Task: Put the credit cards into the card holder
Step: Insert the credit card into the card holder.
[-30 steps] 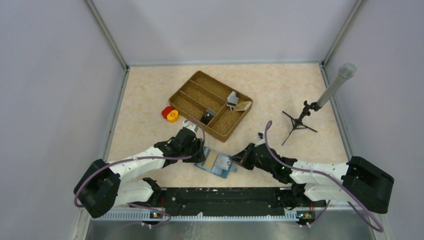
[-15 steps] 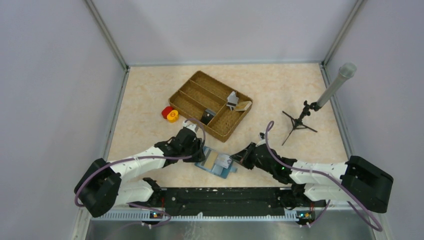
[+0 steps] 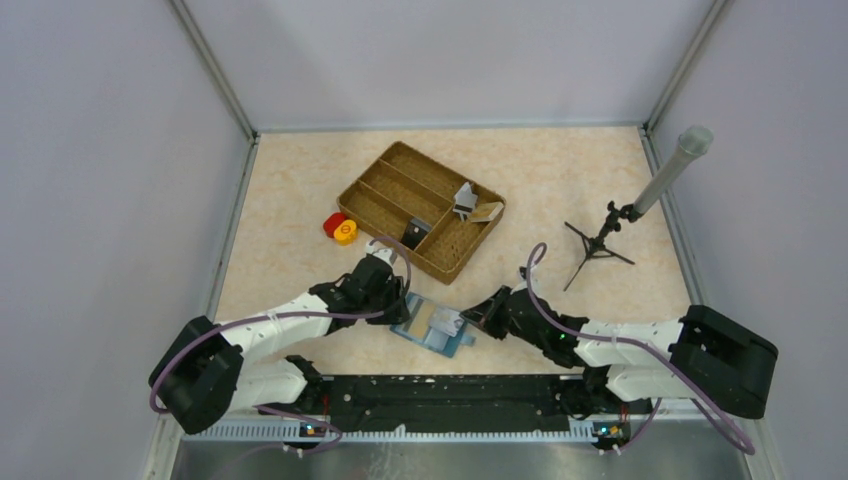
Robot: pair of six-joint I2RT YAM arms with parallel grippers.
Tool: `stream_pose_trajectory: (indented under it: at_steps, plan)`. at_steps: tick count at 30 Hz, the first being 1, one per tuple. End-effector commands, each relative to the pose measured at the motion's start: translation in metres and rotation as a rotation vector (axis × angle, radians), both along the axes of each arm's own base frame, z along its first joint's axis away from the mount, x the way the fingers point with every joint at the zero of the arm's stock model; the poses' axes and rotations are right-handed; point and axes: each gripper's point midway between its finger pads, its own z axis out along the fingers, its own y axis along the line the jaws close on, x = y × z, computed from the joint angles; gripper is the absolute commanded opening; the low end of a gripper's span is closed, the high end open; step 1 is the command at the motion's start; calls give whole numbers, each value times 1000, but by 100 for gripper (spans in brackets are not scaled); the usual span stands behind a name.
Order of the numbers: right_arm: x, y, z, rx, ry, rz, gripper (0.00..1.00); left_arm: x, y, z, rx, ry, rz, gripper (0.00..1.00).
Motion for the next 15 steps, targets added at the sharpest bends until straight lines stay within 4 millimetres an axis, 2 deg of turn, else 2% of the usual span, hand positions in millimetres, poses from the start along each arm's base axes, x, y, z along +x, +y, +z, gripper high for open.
stream_pose_trajectory:
  at_steps: [1, 5, 8, 15]
  plan:
    - [2, -4, -4, -16, 7, -41, 0, -1, -2, 0, -6, -3, -10, 47]
    - [-4, -20, -23, -86, 83, -88, 0, -3, -3, 0, -13, 5, -12, 46]
    - [-10, -25, -32, -119, 116, -99, 0, -6, -5, -2, -25, 18, -17, 45]
    - [-16, -18, -42, -147, 139, -75, 0, -15, -10, -4, -54, 45, -26, 44]
